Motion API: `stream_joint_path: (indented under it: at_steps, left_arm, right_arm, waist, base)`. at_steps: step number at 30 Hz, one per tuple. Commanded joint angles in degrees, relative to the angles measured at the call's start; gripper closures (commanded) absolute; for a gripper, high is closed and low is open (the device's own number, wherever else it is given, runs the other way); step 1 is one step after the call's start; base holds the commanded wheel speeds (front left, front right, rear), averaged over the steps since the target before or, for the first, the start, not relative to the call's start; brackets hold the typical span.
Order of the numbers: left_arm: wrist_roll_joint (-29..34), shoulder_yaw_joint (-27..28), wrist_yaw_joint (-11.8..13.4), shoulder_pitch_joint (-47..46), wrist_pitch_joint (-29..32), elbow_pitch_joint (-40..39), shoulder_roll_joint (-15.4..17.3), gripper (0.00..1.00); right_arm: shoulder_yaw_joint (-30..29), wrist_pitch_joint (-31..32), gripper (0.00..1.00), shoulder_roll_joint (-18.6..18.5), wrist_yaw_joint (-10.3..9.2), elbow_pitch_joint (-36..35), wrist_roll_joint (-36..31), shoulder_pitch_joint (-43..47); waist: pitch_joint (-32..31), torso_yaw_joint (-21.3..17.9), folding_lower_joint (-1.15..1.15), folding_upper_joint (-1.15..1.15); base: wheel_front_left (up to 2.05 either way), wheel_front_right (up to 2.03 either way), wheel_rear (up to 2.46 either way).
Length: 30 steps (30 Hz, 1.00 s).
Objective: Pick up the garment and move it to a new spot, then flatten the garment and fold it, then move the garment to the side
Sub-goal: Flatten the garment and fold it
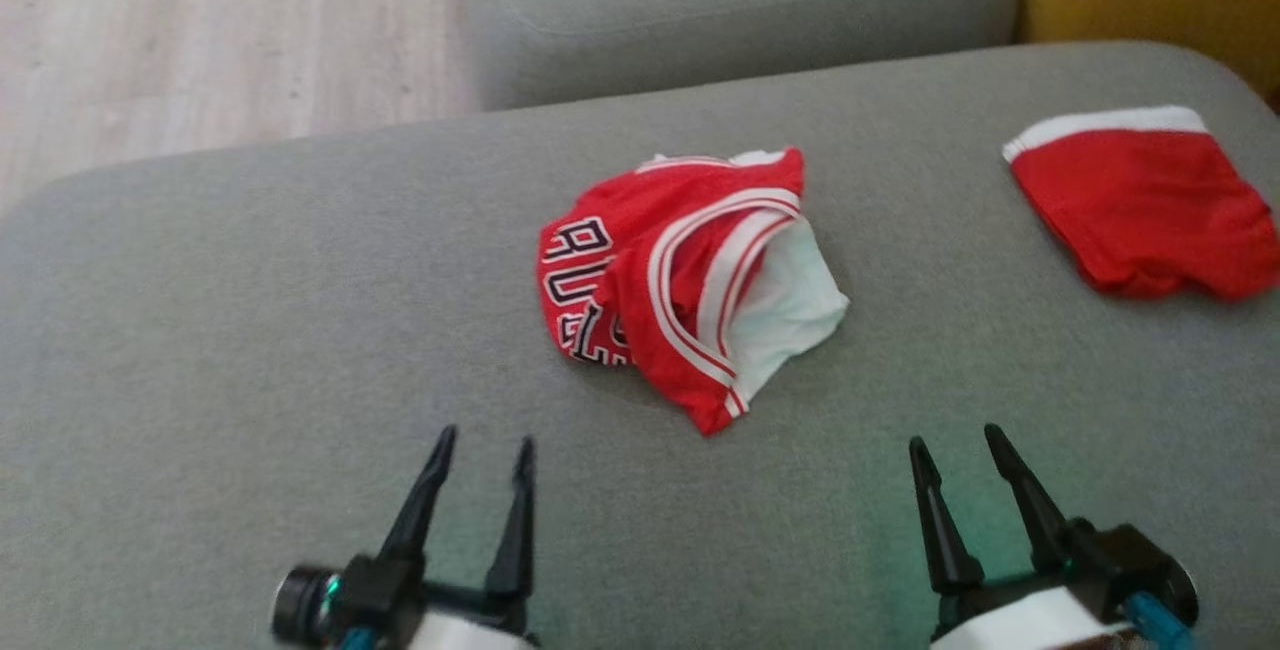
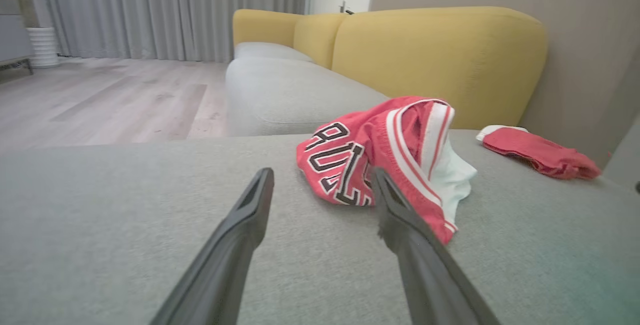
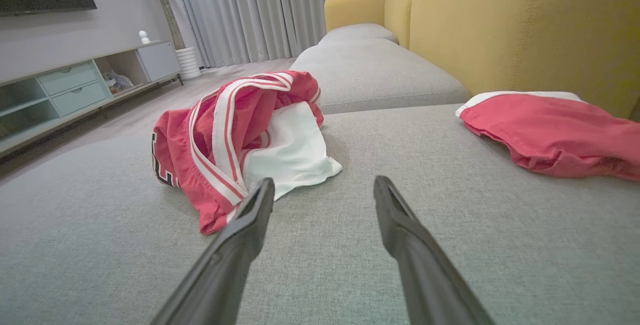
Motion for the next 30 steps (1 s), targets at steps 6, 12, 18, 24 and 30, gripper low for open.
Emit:
stream_joint_path:
  at_steps: [6,12,18,24,30]
  left_arm:
    - [1.9,-2.9,-1.9,-9.8,-0.6,3.9,-0.4,0.00]
    - [3.7,-7.3,-3.7,-18.4,-0.6,12.8,-0.4,0.00]
    - [3.6,-11.3,-4.9,-25.1,-0.6,18.8,-0.4,0.00]
    - [3.0,-14.3,-5.8,-29.6,-0.6,23.7,-0.4,0.00]
    - [1.7,-17.0,-6.3,-33.4,0.1,30.8,-0.4,0.61]
  right_arm:
    - [2.1,-0.2,0.00,-0.3,-0.04,-3.1,-0.4,-5.8]
    - [2.7,-0.2,0.00,-0.3,-0.04,-3.9,0.1,-8.2]
    - [3.1,-0.2,0.00,-0.3,-0.04,-4.2,0.9,-9.7]
    - [3.7,-0.2,0.00,-0.3,-0.04,-4.2,1.4,-11.3]
    - [4.3,-0.2,0.00,-0.3,-0.04,-3.8,1.4,-12.4]
  waist:
    - [6.5,-5.0,0.00,0.00]
    - [11.2,-7.5,0.00,0.00]
    - [14.4,-8.2,0.00,0.00]
    - [16.5,-8.5,0.00,0.00]
    - [17.2,-9.5,0.00,0.00]
  base:
    - [0.00,0.00,0.00]
    - [0.00,0.00,0.00]
    - [0.00,0.00,0.00]
    - [0.00,0.00,0.00]
    - [0.00,0.00,0.00]
